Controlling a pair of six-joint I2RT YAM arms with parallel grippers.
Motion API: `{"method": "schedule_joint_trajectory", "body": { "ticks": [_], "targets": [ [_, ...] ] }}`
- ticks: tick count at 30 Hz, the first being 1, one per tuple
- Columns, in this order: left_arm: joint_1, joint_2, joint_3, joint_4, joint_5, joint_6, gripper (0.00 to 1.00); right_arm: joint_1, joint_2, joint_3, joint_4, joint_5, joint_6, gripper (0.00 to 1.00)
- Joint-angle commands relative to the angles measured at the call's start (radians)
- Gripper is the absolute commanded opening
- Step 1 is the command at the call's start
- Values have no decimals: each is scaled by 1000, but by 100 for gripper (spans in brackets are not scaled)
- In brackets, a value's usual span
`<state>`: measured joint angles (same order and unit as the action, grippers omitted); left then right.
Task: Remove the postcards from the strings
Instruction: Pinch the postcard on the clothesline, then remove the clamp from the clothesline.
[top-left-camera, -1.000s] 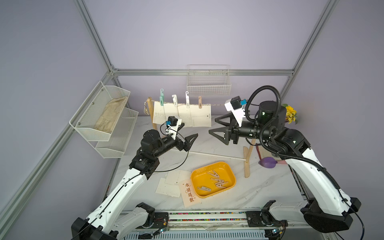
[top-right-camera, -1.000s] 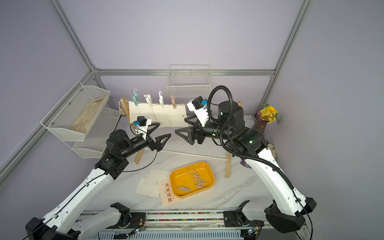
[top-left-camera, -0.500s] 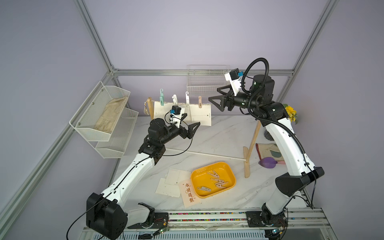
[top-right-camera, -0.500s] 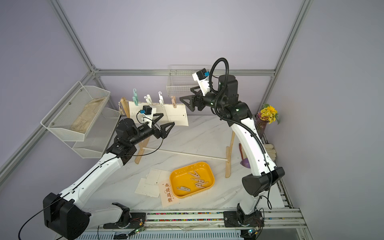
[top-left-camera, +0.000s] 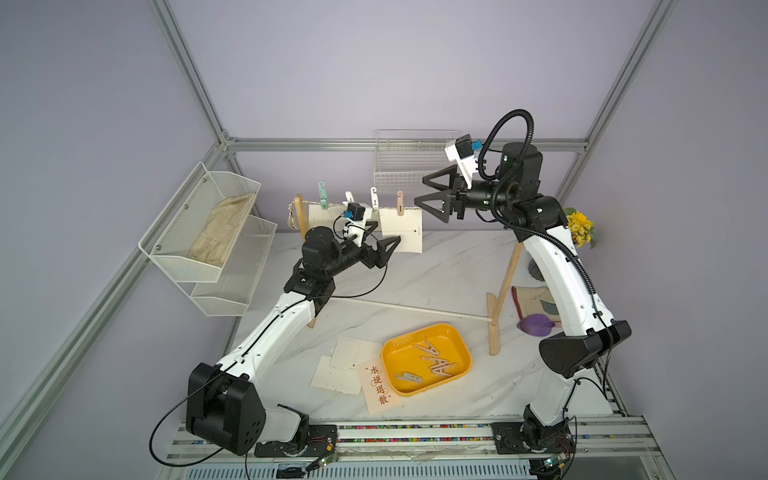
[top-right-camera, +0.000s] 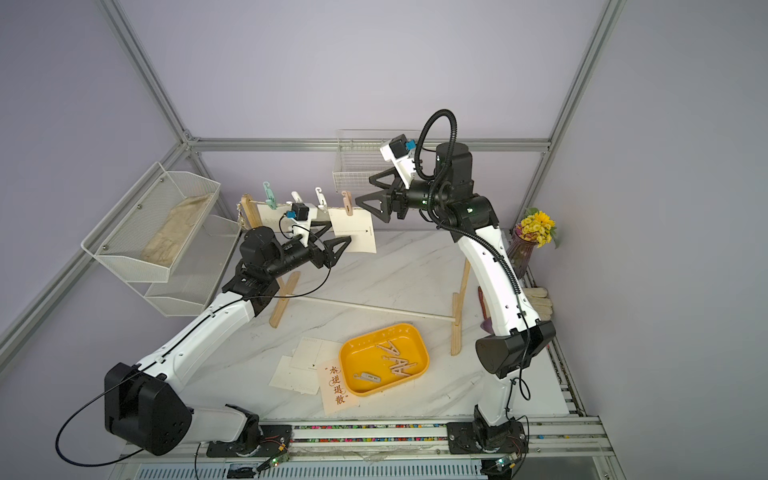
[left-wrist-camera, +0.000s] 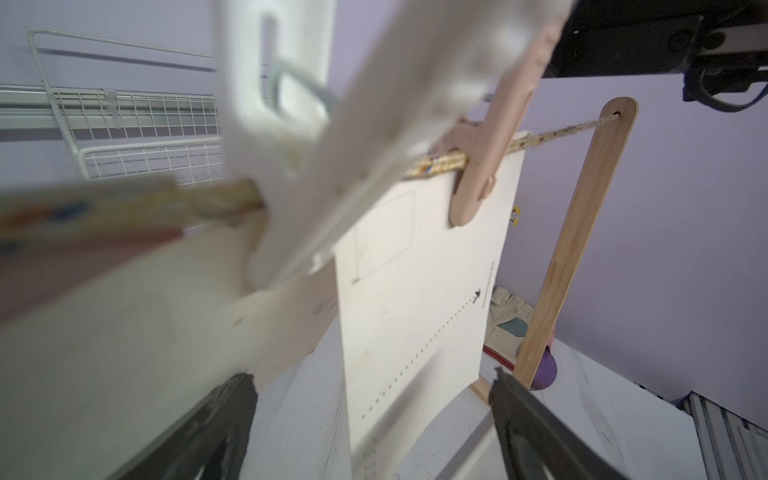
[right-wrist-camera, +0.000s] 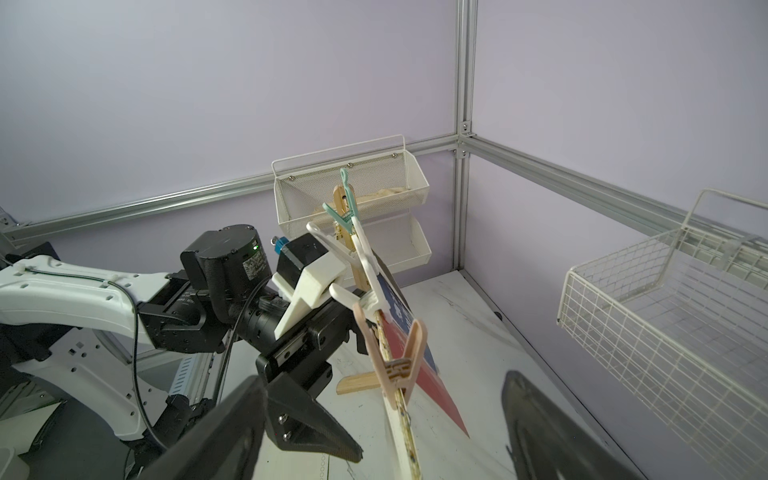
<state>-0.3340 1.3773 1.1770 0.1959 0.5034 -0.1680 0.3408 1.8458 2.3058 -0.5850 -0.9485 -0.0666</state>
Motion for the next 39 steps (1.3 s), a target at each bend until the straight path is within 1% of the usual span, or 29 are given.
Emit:
{"method": "schedule_joint_trajectory", "body": {
  "ticks": [1,4,6,11,16,21,23,25,26,29,33,36,38,39],
  "targets": [
    [7,-1,56,69,49,-16,83,-5,23,24,-20,-49,-44,89],
    [7,-14,37,86,70,-28,75,-5,34,23,-14,-58,-34,89],
    [7,-26,12,106,84,-34,68,-5,41,23,-7,-56,-29,89],
    [7,-30,-18,131,93,-38,55,0,82,52,18,-78,11,89],
    [8,-18,-18,141,101,-38,47,22,126,103,1,-80,9,89],
    [9,-9,-18,147,101,-40,35,52,169,145,-15,-77,6,87],
    [9,-7,-19,148,100,-39,32,66,187,161,-26,-75,0,85],
    [11,-7,-19,148,101,-39,27,80,200,171,-37,-67,-10,82],
    [10,-6,-19,151,101,-67,24,86,204,173,-40,-66,-12,80],
    [13,0,-17,156,99,-76,18,97,211,174,-35,-62,-12,76],
    [15,11,-14,166,96,-99,10,102,209,172,-28,-60,-10,67],
    [18,21,-10,172,91,-121,9,104,191,146,-8,-62,-6,61],
    [20,27,-6,176,91,-135,9,104,175,118,15,-56,-3,54],
    [21,27,-4,176,90,-142,9,104,166,106,27,-55,-2,52]
  ]
}}
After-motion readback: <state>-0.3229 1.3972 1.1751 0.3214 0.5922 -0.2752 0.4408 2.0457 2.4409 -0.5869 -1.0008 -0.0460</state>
